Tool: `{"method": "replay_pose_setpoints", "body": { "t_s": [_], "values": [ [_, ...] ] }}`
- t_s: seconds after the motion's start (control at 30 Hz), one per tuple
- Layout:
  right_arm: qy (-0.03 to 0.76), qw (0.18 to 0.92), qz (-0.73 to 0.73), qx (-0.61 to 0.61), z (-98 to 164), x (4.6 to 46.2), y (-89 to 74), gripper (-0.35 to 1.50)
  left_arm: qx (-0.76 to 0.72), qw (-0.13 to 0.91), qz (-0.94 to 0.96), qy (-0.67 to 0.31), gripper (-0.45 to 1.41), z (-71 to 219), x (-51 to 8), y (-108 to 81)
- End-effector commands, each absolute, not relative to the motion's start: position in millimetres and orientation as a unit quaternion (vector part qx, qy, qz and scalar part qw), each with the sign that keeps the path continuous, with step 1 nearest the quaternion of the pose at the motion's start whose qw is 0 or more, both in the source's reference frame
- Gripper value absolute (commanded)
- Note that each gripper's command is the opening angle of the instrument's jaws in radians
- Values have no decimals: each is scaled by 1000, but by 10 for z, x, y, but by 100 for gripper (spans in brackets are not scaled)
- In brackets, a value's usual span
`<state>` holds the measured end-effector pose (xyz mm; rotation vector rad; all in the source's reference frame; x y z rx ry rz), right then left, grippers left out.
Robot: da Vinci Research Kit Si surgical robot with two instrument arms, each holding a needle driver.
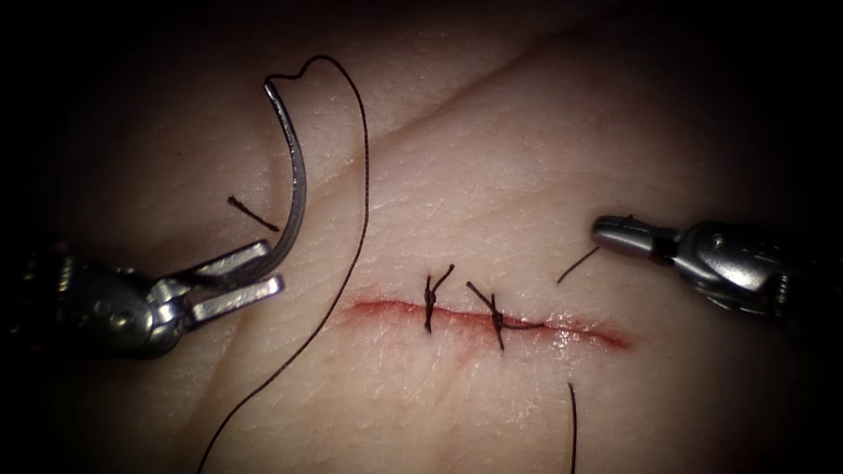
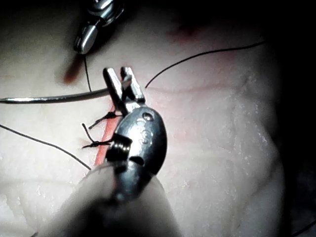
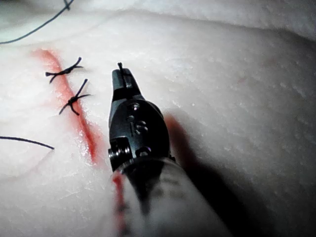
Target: Wound Closure
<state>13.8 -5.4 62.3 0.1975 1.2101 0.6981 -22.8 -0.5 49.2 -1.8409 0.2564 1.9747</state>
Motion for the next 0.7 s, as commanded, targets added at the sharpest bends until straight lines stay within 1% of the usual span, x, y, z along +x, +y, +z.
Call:
{"method": "replay_pose_setpoints", "body": {
  "t_s": [0.03,0.7],
  "values": [
    [557,762,317,90,623,144,-57,-35,-663,212,712,91,-45,498,-233,-8],
    [571,757,308,72,580,137,-39,-35,-661,207,717,80,-45,543,-222,5]
  ]
}}
